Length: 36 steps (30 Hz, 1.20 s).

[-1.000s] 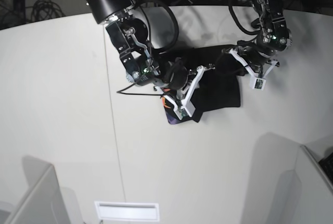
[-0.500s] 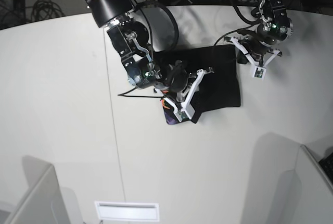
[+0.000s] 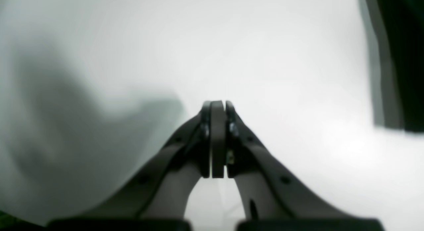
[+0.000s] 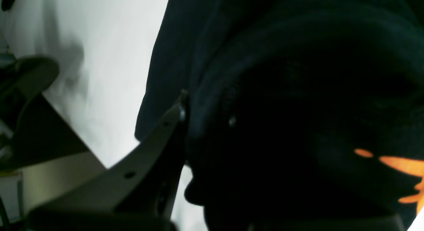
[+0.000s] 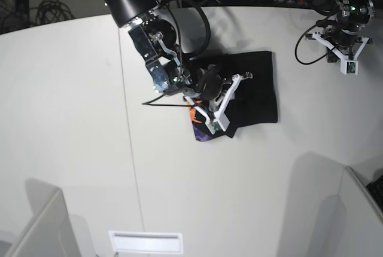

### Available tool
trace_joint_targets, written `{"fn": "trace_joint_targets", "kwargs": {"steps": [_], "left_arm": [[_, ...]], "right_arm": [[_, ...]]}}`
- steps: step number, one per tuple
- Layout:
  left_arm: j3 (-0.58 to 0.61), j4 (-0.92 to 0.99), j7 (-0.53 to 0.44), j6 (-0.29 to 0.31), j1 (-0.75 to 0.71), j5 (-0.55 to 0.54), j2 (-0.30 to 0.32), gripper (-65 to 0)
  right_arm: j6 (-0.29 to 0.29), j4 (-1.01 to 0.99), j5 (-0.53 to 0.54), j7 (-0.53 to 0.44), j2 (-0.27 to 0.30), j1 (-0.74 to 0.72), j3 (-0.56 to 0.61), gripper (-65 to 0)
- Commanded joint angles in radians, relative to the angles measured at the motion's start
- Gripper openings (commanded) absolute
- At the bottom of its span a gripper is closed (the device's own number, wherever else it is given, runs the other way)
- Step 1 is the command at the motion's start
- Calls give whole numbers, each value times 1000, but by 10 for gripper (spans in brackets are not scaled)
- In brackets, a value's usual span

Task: Fold the T-shirt properly
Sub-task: 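Open the left gripper and raise it away from the shirt, then press and smooth the folded bundle with the right gripper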

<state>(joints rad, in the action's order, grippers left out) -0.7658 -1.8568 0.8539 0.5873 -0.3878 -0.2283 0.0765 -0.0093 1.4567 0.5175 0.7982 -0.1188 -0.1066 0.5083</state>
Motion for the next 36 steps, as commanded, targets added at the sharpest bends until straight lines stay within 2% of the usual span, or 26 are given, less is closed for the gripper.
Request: {"fn": "trace_joint_targets", "kwargs": {"steps": [1,5,12,36], "left_arm": [[-24,-16,-12,13,0,-7,6,-650],[-50,-14,-12,41,0,-7,6,-650],[-51,-14,-12,41,2,-7,7,-650],[-53,-14,-12,41,-1,-7,6,-650]], "right_arm": [[4,14,16,-23,-12,-23,-1,-650],[4,14,16,-23,-12,-23,-1,-650],[4,19,16,19,-14,-18,0,-650],[4,20,17,11,-14,-18,-7,-650]]}}
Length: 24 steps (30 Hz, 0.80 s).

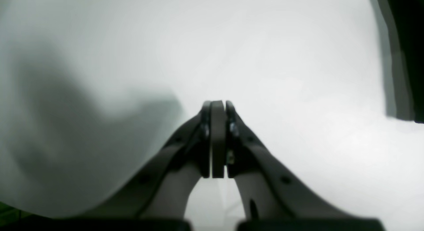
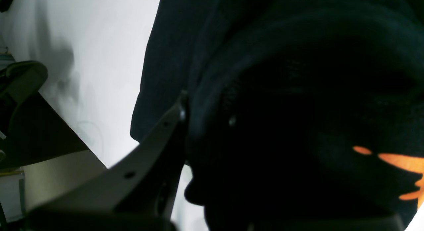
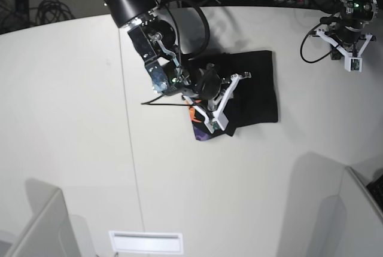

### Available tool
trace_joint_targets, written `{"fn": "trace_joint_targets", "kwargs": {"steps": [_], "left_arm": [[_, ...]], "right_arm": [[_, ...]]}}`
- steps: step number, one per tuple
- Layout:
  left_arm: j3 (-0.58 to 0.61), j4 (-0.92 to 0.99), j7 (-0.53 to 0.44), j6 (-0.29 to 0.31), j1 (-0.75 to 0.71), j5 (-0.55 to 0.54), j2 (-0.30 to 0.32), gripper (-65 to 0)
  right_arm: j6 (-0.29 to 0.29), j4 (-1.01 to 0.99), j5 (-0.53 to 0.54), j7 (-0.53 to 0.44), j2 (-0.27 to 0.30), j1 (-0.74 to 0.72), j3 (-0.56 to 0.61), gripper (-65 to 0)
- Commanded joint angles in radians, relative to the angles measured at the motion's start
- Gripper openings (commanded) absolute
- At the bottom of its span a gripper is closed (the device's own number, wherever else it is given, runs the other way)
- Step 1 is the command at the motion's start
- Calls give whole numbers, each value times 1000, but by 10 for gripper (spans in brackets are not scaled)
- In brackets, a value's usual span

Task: Fold the T-shirt properly
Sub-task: 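Press and smooth the folded bundle with the right gripper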

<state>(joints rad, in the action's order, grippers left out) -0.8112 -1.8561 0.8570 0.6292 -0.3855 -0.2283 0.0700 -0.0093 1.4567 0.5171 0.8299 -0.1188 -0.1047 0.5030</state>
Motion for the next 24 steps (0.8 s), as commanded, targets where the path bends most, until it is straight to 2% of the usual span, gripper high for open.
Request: {"fn": "trace_joint_targets", "kwargs": {"steps": [1,10,15,18,20,24], "left_arm": [[-7,-15,-15,-1,-3,-7,12,-650],[-7,-15,-15,-1,-3,-7,12,-650],[-7,-17,-15,-1,-5,-7,14,-650],[-9,-17,-15,-1,-5,-7,15,-650],[-9,-17,-15,-1,-5,-7,17,-650],[-38,-17,-15,-1,-3,-7,17,-650]], "right_arm": [[4,20,18,-21,-14,-20,-2,-650],[4,20,18,-22,-15,-19,-2,-650],[4,20,64,-76,-14,-7,1,-428],[4,20,122,-110,-12,-7,6,-341],[4,20,127,-120,-12,-5,7,-320],[4,45,127,-122,-12,-3,7,-318]]}}
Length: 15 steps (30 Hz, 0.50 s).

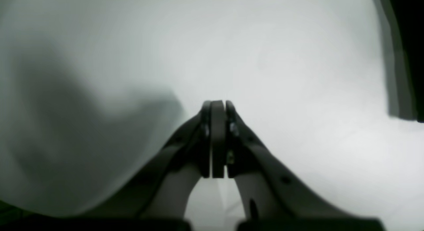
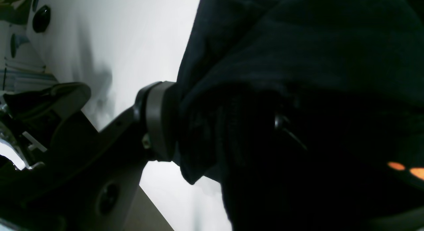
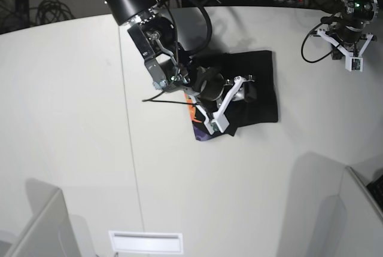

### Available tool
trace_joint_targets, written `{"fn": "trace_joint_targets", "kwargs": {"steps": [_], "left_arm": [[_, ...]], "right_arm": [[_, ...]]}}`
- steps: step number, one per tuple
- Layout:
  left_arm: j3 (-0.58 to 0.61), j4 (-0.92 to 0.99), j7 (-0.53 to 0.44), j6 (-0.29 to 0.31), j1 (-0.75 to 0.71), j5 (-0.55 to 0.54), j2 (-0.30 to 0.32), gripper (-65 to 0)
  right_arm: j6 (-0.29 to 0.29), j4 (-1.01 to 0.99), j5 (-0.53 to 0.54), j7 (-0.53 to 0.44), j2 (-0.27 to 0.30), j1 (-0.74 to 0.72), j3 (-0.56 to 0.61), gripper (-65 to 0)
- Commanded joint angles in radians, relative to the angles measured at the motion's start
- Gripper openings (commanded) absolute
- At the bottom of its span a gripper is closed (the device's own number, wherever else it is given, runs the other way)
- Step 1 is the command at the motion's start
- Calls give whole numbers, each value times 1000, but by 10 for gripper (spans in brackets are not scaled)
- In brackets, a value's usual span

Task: Fold the T-shirt properly
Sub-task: 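Press and smooth the folded bundle with the right gripper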

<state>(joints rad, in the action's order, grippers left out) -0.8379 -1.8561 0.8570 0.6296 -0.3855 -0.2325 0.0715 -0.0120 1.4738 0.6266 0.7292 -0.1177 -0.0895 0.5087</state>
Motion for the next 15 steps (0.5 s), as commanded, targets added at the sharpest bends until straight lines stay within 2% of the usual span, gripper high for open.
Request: {"fn": "trace_joint_targets", "kwargs": {"steps": [1,11,15], "left_arm": [[-24,-17,-15,-1,-2,-3,14,-650],[-59,-17,-15,0,-3,-3,17,-650],[-59,-18,-15,0,-3,-3,17,-650]], "right_arm": [[7,41,17,-18,-14,-17,1,-318],[7,69,17,-15,-15,-20,3,-321],[7,66,14,-23,-15,-42,95,-323]]}}
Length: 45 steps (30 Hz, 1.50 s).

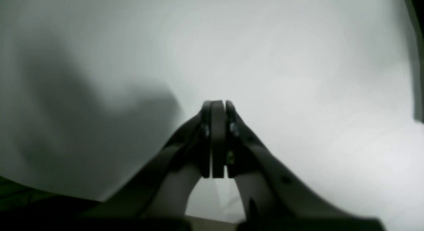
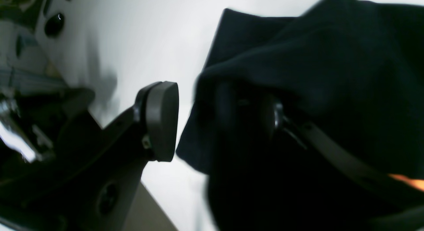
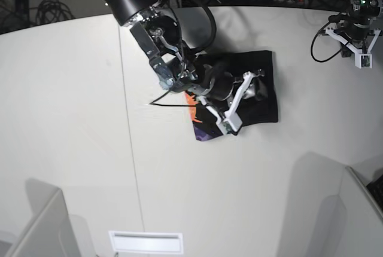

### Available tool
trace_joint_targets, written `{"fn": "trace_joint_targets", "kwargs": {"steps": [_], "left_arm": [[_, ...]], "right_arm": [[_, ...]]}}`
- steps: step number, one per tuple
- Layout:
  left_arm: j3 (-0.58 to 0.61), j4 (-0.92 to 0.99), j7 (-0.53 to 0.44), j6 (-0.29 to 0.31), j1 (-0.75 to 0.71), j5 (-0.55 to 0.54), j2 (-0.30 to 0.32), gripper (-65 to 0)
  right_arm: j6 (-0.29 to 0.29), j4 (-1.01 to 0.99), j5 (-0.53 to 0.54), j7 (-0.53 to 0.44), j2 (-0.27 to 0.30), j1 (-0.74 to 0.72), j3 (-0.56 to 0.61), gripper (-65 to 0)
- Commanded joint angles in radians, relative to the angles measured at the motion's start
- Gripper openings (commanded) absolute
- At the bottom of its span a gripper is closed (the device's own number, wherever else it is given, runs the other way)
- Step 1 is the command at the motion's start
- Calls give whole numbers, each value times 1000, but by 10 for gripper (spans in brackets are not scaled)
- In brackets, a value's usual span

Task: Fold the T-shirt properly
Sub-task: 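Press and smooth the folded bundle with the right gripper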

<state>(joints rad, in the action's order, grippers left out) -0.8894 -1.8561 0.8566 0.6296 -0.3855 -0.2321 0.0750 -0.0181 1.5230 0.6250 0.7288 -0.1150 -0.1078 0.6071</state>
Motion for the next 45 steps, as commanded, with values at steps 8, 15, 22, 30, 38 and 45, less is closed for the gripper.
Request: {"fn": "trace_joint_targets", "kwargs": {"steps": [8,15,22,30,38,45], "left_arm": [[-41,-24,-15,0,-3,-3,10,-650],[-76,-21,-15,0,-3,-3,12,-650],[-78,-18,-15,0,-5,-3,12,-650],[-72,-20,-15,0,-2,-3,10,-650],[-73,-21,-15,0,-3,-3,9,-650],[-76,-18,-15,0,-5,-3,9,-650]], "right_arm": [[13,-37,16,-24,-18,-89,165,-323],[13,115,14,-25,34,-97,196,-474],[13,212,14,-76,120,-16,-37,-650],[13,170,14,-76,169,18,-154,-650],[17,18,14,-79,146,-14,-92,-650],[16,-54,14,-81,97,-63,-33,-650]]}}
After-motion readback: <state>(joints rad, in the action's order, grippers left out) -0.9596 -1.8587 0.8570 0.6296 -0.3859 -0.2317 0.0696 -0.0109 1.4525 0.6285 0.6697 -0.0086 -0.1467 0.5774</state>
